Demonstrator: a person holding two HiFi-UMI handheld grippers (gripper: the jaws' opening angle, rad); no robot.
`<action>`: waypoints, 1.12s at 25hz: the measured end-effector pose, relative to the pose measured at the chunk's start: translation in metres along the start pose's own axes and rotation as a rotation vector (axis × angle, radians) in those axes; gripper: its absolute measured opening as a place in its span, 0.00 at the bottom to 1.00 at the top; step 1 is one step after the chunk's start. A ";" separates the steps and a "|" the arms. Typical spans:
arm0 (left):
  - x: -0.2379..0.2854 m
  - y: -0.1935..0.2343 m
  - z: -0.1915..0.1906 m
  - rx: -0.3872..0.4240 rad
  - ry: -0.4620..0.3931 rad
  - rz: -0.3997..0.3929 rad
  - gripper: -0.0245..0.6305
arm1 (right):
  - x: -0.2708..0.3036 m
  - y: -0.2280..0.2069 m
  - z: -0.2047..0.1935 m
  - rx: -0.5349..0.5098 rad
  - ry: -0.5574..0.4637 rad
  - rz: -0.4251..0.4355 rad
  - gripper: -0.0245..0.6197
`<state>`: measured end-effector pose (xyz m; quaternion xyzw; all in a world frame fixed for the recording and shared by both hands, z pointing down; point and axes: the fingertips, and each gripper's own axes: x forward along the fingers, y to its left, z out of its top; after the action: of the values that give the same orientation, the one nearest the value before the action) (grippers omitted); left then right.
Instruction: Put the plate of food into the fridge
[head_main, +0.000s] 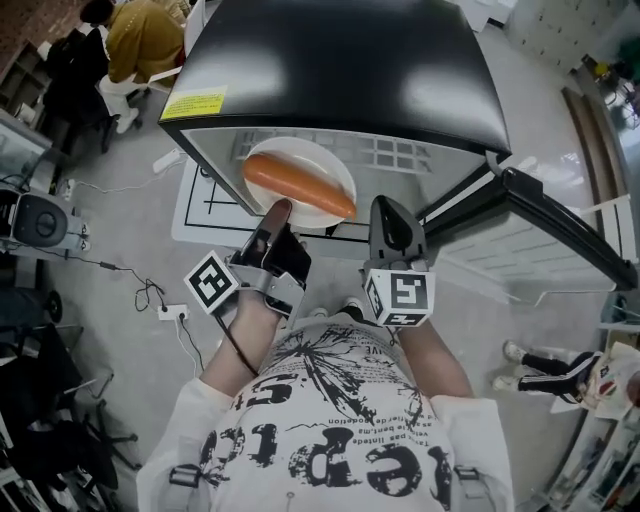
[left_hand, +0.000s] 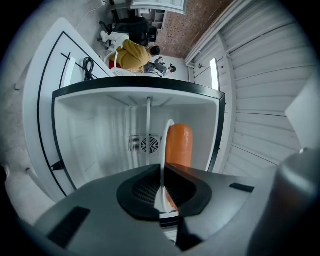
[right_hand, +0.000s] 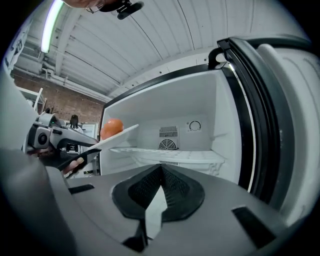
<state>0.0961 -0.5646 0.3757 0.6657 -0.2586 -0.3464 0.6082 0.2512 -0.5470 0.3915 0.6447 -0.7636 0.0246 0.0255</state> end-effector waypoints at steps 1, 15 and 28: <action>0.004 0.000 0.000 -0.009 -0.009 -0.001 0.07 | 0.002 -0.003 -0.001 0.002 0.003 0.008 0.04; 0.041 0.018 0.004 -0.005 -0.070 0.065 0.07 | 0.022 -0.023 -0.012 -0.008 0.034 0.063 0.04; 0.057 0.022 0.004 -0.057 -0.104 0.110 0.07 | 0.028 -0.026 -0.013 0.022 0.028 0.102 0.04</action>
<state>0.1305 -0.6140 0.3891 0.6138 -0.3161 -0.3540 0.6309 0.2719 -0.5775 0.4064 0.6049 -0.7946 0.0431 0.0280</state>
